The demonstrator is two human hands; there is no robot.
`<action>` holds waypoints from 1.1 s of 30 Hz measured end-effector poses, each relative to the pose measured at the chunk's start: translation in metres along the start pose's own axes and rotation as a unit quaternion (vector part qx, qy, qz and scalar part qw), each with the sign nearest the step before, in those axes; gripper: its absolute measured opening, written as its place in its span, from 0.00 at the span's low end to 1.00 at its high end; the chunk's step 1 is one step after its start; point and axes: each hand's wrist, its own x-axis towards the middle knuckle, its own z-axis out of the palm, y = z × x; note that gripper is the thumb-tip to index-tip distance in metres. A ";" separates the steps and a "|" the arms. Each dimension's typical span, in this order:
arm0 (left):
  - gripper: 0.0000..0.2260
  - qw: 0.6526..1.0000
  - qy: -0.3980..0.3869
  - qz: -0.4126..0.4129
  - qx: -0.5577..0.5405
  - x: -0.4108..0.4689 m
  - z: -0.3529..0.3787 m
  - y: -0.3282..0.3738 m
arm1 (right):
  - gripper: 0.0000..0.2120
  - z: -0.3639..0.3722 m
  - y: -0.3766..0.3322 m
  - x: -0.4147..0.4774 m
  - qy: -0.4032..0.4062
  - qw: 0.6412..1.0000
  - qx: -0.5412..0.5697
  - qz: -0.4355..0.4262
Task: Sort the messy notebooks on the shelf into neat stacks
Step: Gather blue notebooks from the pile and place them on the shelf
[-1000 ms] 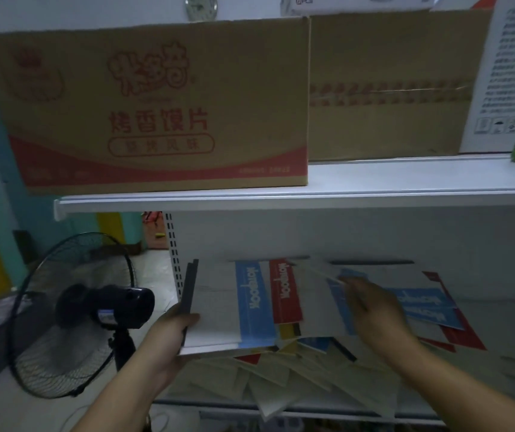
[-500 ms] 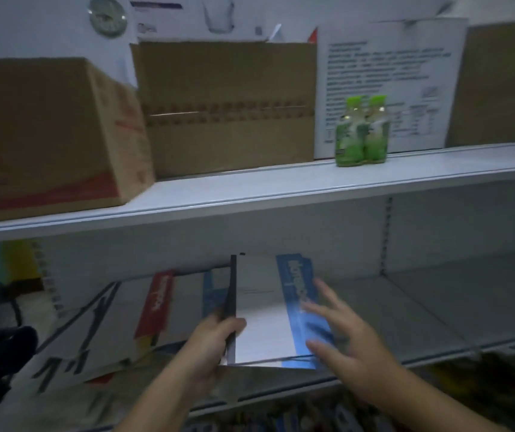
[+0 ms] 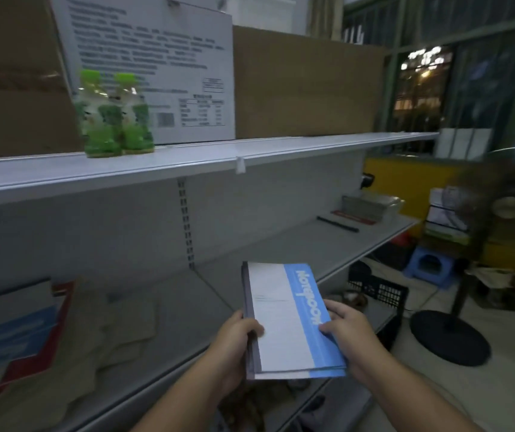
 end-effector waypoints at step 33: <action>0.50 0.882 0.015 0.021 0.471 0.408 0.219 0.020 | 0.13 -0.157 -0.027 0.477 -0.034 0.934 -0.355 -0.033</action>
